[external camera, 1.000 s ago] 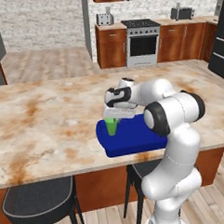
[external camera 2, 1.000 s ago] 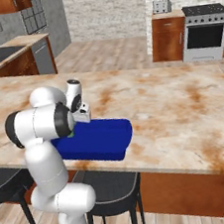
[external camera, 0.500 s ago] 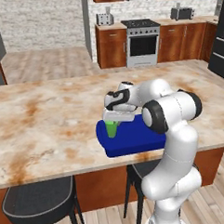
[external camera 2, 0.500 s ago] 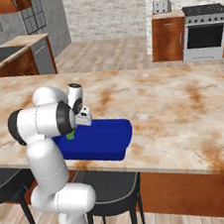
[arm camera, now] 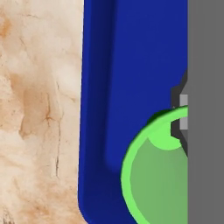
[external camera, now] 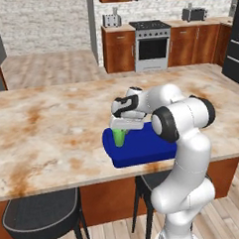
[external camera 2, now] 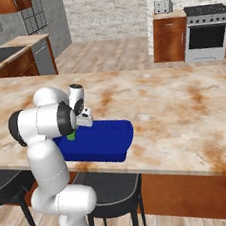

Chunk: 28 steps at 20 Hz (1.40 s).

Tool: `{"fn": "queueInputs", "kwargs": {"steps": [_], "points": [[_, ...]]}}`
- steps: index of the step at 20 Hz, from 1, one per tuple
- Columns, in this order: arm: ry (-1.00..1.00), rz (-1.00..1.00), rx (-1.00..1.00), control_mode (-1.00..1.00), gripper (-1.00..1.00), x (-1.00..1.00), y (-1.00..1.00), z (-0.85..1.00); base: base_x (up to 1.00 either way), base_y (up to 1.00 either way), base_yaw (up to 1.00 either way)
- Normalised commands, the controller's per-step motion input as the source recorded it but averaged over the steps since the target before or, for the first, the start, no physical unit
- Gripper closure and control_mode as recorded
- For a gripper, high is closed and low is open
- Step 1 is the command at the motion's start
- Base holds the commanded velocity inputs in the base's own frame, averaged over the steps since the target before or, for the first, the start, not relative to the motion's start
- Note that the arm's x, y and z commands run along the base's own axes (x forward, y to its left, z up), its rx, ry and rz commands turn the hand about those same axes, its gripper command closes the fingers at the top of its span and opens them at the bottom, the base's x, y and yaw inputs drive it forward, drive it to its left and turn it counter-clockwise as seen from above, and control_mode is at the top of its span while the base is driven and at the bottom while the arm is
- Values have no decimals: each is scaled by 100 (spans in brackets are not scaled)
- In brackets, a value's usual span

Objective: There is a tray on the dining counter. Grab the cup, mug, and pitcher and place them on the tray. The pitcher may be placed next to the tray if it cannot fit the tray.

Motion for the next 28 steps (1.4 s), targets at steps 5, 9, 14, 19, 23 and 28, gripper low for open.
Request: {"fn": "queueInputs", "kwargs": {"steps": [5, 9, 14, 19, 23, 28], "points": [[0, 0, 0, -100, 100, 0, 0, 0, 0, 0, 0], [0, 0, 0, -100, 100, 0, 0, 0, 0, 0, 0], [0, 0, 0, -100, 100, 0, 0, 0, 0, 0, 0], [0, 0, 0, -100, -100, 0, 0, 0, 0, 0, 0], [0, 0, 0, -100, -100, 0, 0, 0, 0, 0, 0], [0, 0, 0, -100, -100, 0, 0, 0, 0, 0, 0]]}}
